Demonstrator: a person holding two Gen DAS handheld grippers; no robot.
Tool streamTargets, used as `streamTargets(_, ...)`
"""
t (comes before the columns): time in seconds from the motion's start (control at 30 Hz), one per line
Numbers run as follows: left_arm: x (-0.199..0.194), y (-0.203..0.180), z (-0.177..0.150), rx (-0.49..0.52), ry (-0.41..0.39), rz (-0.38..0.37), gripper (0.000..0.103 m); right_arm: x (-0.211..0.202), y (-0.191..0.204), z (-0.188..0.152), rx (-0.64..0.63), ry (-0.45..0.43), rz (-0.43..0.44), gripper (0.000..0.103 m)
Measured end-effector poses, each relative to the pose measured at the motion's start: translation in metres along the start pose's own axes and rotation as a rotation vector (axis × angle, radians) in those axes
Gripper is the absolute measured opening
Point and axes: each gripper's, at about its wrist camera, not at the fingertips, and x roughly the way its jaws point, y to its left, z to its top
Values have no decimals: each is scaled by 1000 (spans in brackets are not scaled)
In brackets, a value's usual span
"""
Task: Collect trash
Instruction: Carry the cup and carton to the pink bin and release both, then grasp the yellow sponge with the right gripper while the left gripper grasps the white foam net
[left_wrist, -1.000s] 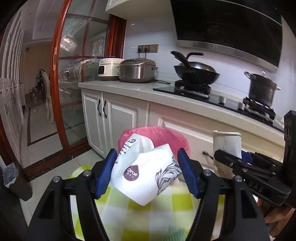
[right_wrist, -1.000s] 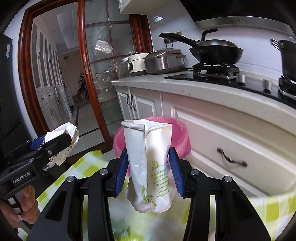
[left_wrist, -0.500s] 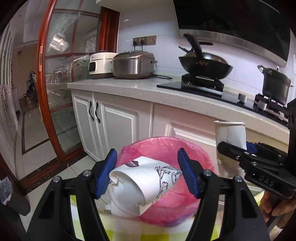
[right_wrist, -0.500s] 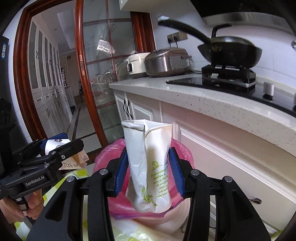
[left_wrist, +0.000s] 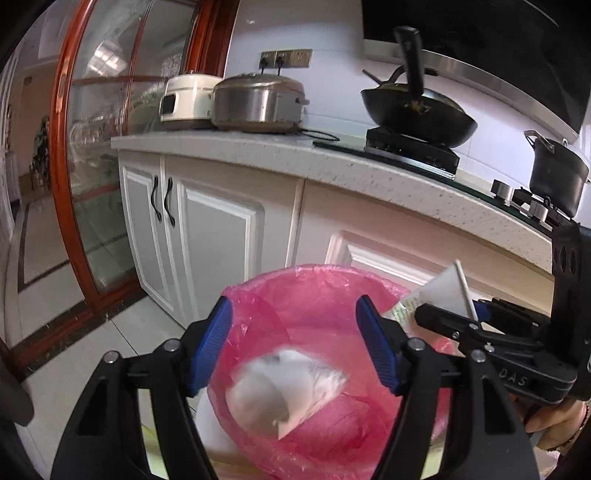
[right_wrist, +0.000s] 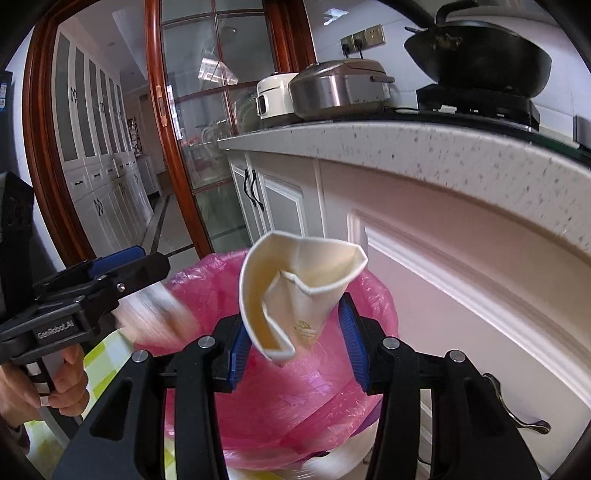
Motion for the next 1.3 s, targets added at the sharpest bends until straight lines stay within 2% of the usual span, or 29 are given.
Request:
streamTargets(0.03,2,3,-1,-16,0,-2,81,1,-1,-2,3,3,2,51)
streamTargets(0.13,3,8,-3,-42,-3,7,82,0,-3,-5,10,2,14,57)
streamTargets(0.27,-10,14,-4,-62,-13,30,82,-8,-1,-6,-5,0,6,57)
streamTargets(0.37,-34,17,-5,-71,-25,46,82,-32,0,-5,6,-17,10,57)
streamTargets(0.47,-73,16,-9,-54,-40,73,91,-73,7,-4,3,-44,18,57)
streamTargets(0.53,-111,8,-15,-34,-67,92,98,-116,17,-7,5,-67,22,63)
streamTargets(0.67,-178,-21,-31,20,-71,98,98,-186,41,-22,-7,-94,-1,67)
streamTargets(0.83,-255,-70,-67,103,-72,104,99,-281,77,-62,-37,-119,-46,75)
streamTargets(0.97,-316,-97,-103,108,-81,109,99,-338,97,-96,-30,-112,-59,79)
streamTargets(1.07,-350,-112,-130,111,-84,117,99,-381,112,-135,-27,-108,-77,84)
streamTargets(1.17,-383,-124,-166,103,-80,149,99,-410,123,-175,-29,-90,-102,84)
streamTargets(1.3,-403,-127,-207,37,-32,158,99,-423,130,-231,1,-29,-145,84)
